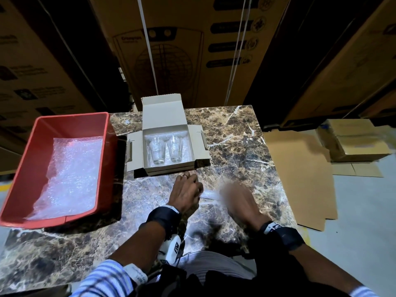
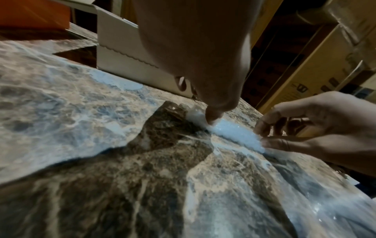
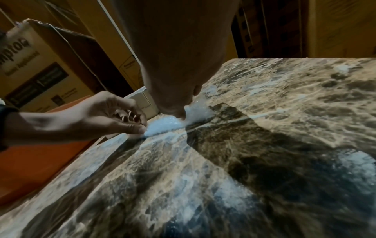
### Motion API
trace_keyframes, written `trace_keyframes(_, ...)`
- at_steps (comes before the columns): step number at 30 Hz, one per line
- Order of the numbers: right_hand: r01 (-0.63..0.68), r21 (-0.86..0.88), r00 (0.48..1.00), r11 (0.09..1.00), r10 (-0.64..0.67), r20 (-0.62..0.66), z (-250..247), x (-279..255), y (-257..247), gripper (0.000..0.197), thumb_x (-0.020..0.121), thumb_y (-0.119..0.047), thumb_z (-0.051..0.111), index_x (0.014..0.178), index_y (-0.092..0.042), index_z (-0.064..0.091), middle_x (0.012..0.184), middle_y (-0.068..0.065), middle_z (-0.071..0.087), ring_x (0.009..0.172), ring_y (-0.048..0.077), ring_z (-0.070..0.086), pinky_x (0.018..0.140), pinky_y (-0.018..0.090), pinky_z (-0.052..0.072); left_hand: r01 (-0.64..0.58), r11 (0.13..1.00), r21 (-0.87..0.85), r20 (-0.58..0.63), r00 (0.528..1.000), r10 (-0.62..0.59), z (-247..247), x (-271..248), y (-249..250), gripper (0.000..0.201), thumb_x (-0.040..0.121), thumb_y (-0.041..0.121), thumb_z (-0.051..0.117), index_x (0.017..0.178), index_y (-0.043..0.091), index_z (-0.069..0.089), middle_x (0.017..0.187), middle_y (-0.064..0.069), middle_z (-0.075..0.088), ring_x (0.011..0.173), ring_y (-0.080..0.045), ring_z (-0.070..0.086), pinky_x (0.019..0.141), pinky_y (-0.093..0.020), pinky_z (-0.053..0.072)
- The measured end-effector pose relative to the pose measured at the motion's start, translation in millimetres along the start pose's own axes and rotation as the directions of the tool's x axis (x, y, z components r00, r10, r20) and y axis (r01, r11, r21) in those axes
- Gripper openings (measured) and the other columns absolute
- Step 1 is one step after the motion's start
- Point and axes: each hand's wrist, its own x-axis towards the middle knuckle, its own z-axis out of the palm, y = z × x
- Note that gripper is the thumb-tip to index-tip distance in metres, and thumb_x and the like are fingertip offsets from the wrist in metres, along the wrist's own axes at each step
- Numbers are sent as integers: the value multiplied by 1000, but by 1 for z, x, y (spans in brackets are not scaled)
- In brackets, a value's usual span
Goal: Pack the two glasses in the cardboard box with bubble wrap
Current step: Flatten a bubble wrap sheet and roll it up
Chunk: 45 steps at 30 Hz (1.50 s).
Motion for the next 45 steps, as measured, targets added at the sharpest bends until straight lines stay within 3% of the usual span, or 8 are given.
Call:
trace_keyframes(5, 31, 27, 998, 999, -30, -55, 2, -7, 3, 35, 82, -12, 82, 111, -24, 67, 98, -6, 68, 81, 10, 58, 70, 23, 44, -100, 987, 128, 24, 995, 98, -10, 2, 4, 5, 77, 35, 69, 78, 30, 69, 83, 10, 61, 90, -25, 55, 75, -38, 36)
trace_keyframes(10, 89, 80, 994, 993, -84, -64, 6, -12, 15, 22, 103, -29, 57, 121, -20, 66, 112, -2, 69, 94, 17, 60, 81, 32, 50, -126, 980, 154, 95, 989, 112, -15, -3, -3, 27, 82, 55, 58, 81, 31, 70, 84, 12, 63, 89, -21, 54, 75, -38, 42)
trace_keyframes(13, 111, 92, 994, 990, -111, -15, 3, -15, 19, 34, 103, -38, 53, 129, -19, 62, 121, -2, 66, 102, 18, 59, 86, 34, 51, -134, 976, 174, 119, 986, 114, -18, 0, -6, 17, 82, 43, 64, 89, 31, 72, 86, 12, 65, 92, -23, 57, 75, -38, 41)
trace_keyframes(21, 18, 63, 998, 998, -22, 61, -9, -3, 9, 16, 98, -16, 53, 110, -22, 63, 98, -3, 62, 88, 18, 57, 71, 29, 43, -117, 973, 199, 160, 983, 86, -28, 12, 3, 14, 90, 30, 60, 94, 24, 72, 96, 3, 70, 105, -29, 57, 85, -40, 40)
trace_keyframes(25, -37, 94, 996, 995, 30, 82, -19, 2, 1, 15, 97, -10, 55, 104, -23, 60, 94, -6, 57, 83, 11, 54, 73, 25, 50, -135, 973, 187, 176, 979, 102, -28, 6, -1, 17, 79, 35, 63, 88, 22, 70, 84, 2, 66, 91, -29, 60, 75, -39, 47)
trace_keyframes(32, 34, 145, 999, 989, -39, 31, -43, 24, -12, 33, 97, -9, 60, 128, -19, 63, 114, 1, 64, 96, 15, 60, 88, 29, 55, -134, 986, 98, -67, 988, 141, -48, -6, -30, 23, 77, 33, 54, 90, 21, 69, 84, 3, 68, 80, -24, 59, 72, -38, 52)
trace_keyframes(39, 178, 114, 978, 977, -163, -130, -80, 80, -38, 30, 94, -14, 69, 124, -16, 64, 113, 5, 68, 97, 19, 63, 88, 31, 50, -41, 988, 146, -291, 953, 83, -102, -17, -66, 25, 80, 35, 63, 98, 19, 69, 85, -1, 70, 81, -27, 58, 61, -37, 49)
trace_keyframes(45, 223, 21, 965, 975, -218, -143, -91, 138, -76, 33, 90, -17, 71, 120, -21, 56, 111, 3, 68, 100, 20, 53, 87, 33, 42, 128, 971, 200, -270, 960, -71, -128, -17, -100, 29, 74, 24, 81, 100, 21, 70, 87, 0, 73, 81, -32, 59, 67, -40, 46)
